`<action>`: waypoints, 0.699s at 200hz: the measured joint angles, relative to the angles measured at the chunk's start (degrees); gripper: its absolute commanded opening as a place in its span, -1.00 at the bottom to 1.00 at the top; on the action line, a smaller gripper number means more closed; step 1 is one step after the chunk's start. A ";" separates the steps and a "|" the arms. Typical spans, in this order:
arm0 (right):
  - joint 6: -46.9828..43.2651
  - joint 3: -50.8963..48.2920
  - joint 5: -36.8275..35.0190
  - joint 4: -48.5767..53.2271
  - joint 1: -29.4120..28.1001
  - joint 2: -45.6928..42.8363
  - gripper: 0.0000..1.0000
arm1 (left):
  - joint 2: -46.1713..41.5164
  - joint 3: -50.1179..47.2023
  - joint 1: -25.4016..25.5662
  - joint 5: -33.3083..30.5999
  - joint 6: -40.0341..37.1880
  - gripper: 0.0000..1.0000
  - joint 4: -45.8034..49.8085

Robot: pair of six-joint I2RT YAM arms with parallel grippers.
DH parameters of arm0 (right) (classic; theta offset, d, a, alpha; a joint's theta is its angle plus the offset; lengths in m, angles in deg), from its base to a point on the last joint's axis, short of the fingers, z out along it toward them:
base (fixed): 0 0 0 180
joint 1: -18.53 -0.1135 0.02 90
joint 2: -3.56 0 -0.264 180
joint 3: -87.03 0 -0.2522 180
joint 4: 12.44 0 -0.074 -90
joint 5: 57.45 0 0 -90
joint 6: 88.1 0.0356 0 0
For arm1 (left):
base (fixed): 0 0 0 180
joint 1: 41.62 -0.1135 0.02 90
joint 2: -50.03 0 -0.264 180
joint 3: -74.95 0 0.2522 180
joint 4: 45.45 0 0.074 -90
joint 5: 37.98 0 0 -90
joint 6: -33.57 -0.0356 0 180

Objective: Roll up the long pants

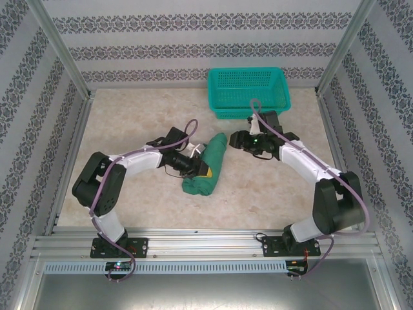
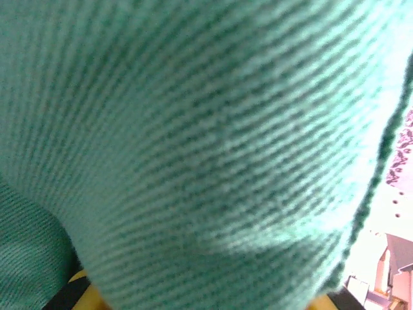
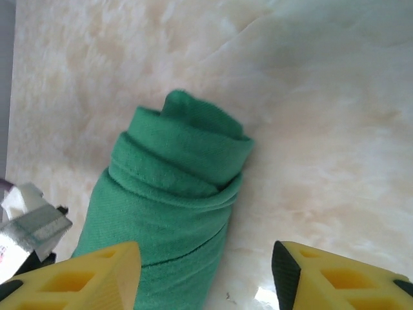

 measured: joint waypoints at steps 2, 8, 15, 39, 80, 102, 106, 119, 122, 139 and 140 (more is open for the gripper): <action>-0.15 0.17 0.13 0.02 -0.31 0.28 0.17 | -0.24 -0.07 -0.11 0.00 0.15 -1.00 0.04; -0.46 0.61 0.26 0.28 -1.05 0.90 0.16 | -0.85 -0.15 -0.50 0.00 0.55 -1.00 0.11; -0.74 0.98 0.55 0.50 -1.95 1.62 0.15 | -1.62 -0.17 -1.07 0.00 0.85 -1.00 0.17; -0.76 1.42 1.95 0.61 -4.22 3.17 -0.40 | -4.92 -0.55 -3.23 0.04 1.81 -1.00 1.36; -0.52 3.30 4.28 0.63 -6.51 5.03 -1.00 | -6.23 -2.91 -4.98 0.09 1.79 -1.00 3.15; -0.61 5.62 4.74 0.72 -8.07 6.12 -0.95 | -6.23 -8.68 -5.51 0.26 2.36 -1.00 1.51; -0.63 6.01 4.81 0.72 -8.35 6.34 -0.90 | -6.23 -9.75 -5.64 0.28 2.64 -1.00 0.85; -1.05 7.26 5.09 1.05 -9.16 7.10 -0.38 | -6.23 -13.64 -6.54 1.14 4.63 -1.00 -3.26; -1.01 7.43 5.18 1.14 -9.18 7.23 -0.25 | -6.23 -14.49 -6.84 1.38 5.18 -1.00 -4.42; -2.14 7.89 5.84 1.97 -9.88 8.11 0.03 | -6.25 -19.04 -8.85 3.82 8.44 -1.00 -11.54; -2.23 7.89 5.84 1.99 -9.90 8.15 0.03 | -6.25 -19.34 -9.03 3.98 8.63 -1.00 -12.04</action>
